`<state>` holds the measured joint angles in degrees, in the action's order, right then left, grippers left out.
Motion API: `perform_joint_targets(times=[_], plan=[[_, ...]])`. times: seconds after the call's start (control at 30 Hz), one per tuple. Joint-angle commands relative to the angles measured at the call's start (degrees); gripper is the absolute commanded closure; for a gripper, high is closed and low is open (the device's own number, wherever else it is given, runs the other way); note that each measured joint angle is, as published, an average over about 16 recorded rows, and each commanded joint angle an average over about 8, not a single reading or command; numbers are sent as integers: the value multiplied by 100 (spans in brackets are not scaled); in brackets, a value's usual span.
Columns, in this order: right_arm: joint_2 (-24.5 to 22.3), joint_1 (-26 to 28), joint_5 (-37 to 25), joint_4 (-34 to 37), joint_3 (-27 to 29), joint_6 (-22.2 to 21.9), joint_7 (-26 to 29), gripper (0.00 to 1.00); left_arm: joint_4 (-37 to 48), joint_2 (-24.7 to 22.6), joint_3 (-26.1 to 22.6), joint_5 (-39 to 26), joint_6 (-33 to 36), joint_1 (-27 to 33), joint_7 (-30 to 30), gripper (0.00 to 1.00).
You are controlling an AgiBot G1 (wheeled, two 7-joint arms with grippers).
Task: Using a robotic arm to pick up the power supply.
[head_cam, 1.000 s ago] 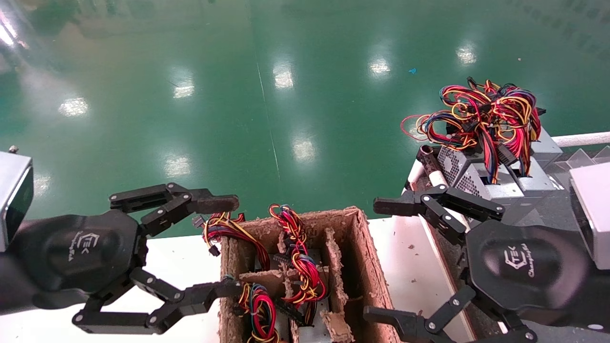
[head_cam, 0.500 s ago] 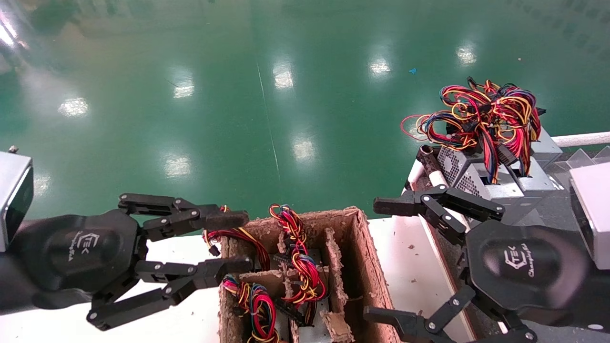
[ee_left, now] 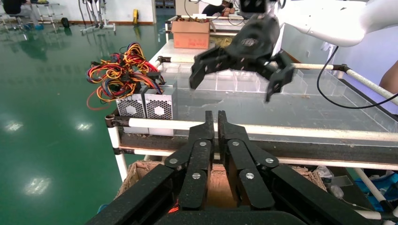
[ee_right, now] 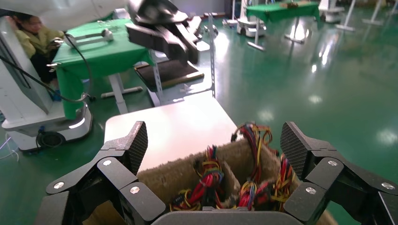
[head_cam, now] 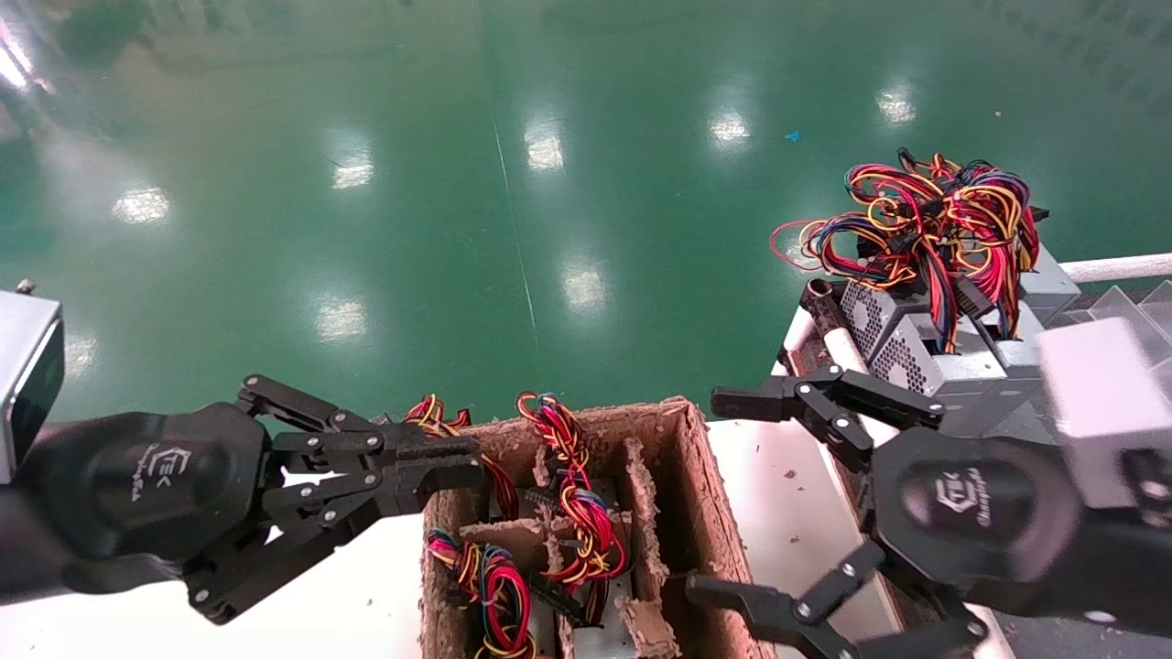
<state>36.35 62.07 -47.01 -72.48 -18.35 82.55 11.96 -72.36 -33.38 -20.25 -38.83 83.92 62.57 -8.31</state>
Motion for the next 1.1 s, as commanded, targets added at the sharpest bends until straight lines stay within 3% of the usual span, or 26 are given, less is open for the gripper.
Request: perform_joint_targets(times=[0.03, 0.07, 0.17, 0.23, 0.3, 0.33, 0.43, 0.5, 0.8, 1.1], plan=[[16, 9, -88, 32, -40, -56, 27, 0, 0, 0, 0, 0, 0, 0, 0, 100], [58, 33, -215, 56, -99, -121, 50, 0, 0, 0, 0, 0, 0, 0, 0, 94], [225, 115, -648, 123, -311, -331, 135, 0, 0, 0, 0, 0, 0, 0, 0, 56], [364, 170, -948, 177, -467, -473, 202, 15, 0, 0, -1, 0, 0, 0, 0, 31], [521, 231, -1214, 251, -619, -595, 285, 40, 0, 0, -1, 0, 0, 0, 0, 6], [597, 261, -1326, 299, -688, -642, 324, 53, 0, 0, -1, 0, 0, 0, 0, 0], [823, 355, -1596, 473, -865, -746, 423, 90, 0, 0, -1, 0, 0, 0, 0, 0], [962, 410, -1719, 594, -958, -783, 466, 100, 0, 0, -1, 1, 0, 0, 1, 0], [1406, 536, -2023, 934, -1214, -844, 465, 100, 0, 0, -2, 1, 0, 1, 1, 0], [1565, 560, -2169, 999, -1294, -957, 451, 100, 0, 1, -2, 1, 0, 1, 1, 0]])
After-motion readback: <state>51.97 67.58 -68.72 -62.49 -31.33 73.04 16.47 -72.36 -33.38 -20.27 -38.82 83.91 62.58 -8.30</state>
